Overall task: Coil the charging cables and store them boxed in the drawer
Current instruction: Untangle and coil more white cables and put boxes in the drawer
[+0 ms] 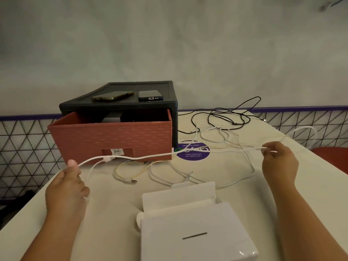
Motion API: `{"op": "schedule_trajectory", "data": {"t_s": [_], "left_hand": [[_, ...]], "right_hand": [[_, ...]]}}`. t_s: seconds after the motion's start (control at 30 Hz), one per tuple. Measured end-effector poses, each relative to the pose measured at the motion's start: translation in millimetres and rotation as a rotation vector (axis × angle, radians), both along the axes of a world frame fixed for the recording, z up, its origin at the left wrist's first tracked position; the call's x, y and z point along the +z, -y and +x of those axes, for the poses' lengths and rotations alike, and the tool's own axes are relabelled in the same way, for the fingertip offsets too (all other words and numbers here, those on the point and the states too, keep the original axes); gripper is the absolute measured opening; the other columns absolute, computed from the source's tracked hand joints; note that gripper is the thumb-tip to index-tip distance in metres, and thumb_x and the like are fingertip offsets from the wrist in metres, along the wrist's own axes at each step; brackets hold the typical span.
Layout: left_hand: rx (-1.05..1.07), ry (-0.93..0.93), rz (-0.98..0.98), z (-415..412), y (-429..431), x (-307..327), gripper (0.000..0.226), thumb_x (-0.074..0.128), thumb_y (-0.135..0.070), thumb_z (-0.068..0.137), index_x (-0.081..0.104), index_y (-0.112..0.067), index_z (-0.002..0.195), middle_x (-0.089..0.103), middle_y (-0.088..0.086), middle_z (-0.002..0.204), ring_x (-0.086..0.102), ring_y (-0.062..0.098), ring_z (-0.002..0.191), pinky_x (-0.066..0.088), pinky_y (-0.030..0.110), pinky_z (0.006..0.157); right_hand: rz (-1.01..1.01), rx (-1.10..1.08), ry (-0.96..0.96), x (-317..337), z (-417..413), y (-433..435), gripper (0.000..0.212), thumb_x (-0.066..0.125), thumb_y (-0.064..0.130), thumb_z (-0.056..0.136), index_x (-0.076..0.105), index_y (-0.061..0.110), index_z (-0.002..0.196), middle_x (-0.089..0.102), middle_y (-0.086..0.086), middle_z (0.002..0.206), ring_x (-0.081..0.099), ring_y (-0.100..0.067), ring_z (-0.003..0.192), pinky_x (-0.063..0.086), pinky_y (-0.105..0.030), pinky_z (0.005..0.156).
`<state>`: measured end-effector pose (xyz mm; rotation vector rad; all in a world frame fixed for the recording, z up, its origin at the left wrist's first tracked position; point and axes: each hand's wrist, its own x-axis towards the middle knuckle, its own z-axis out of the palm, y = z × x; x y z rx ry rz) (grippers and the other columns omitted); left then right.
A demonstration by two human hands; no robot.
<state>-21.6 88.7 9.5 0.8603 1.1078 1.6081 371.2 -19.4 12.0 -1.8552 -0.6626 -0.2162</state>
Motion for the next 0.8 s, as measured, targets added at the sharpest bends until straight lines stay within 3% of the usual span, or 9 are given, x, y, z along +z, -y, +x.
{"op": "schedule_trajectory", "data": {"t_s": [0.3,0.53,0.6,0.7,0.8], "left_hand": [[-0.052,0.185,0.006,0.4,-4.2,3.9,0.031,0.05,-0.033,0.096,0.043,-0.023,0.068,0.028,-0.015,0.038,0.021,0.004,0.028,0.017,0.014,0.03],[-0.114,0.2,-0.031,-0.5,-7.1,2.8,0.031,0.048,-0.031,0.097,0.044,-0.023,0.068,0.027,-0.013,0.036,0.022,0.005,0.029,0.019,0.014,0.031],[-0.078,-0.073,0.004,5.8,-6.2,-2.8,0.028,0.053,-0.027,0.095,0.048,-0.021,0.068,0.034,-0.013,0.039,0.031,0.006,0.036,0.027,0.017,0.039],[-0.1,-0.77,0.16,20.5,-1.4,-16.9,0.021,0.056,-0.014,0.091,0.058,-0.022,0.071,0.053,-0.005,0.059,0.047,0.016,0.058,0.038,0.026,0.057],[-0.337,-1.023,0.233,33.9,5.5,-27.2,0.025,0.056,-0.009,0.09,0.059,-0.029,0.076,0.062,-0.01,0.083,0.054,0.003,0.077,0.034,0.005,0.063]], "right_hand": [[-0.001,0.025,0.04,7.9,-6.5,3.4,0.018,0.051,0.004,0.09,0.066,0.009,0.099,0.062,-0.018,0.109,0.055,-0.032,0.094,0.041,-0.038,0.085],[0.011,0.064,-0.005,9.2,-11.1,3.5,0.017,0.052,0.011,0.092,0.066,0.007,0.101,0.063,-0.01,0.099,0.051,-0.022,0.085,0.035,-0.029,0.079],[0.048,0.036,-0.043,9.2,-9.8,5.2,0.019,0.051,0.013,0.092,0.066,0.006,0.102,0.059,-0.006,0.09,0.05,-0.021,0.084,0.036,-0.029,0.079],[0.165,-0.018,-0.178,6.1,-3.3,7.5,0.021,0.052,0.023,0.09,0.068,0.012,0.099,0.063,-0.007,0.085,0.056,-0.024,0.086,0.042,-0.034,0.084],[0.304,-0.055,-0.34,1.4,3.7,8.6,0.027,0.056,0.034,0.083,0.068,0.015,0.097,0.064,-0.003,0.075,0.059,-0.016,0.075,0.045,-0.036,0.082]]}}
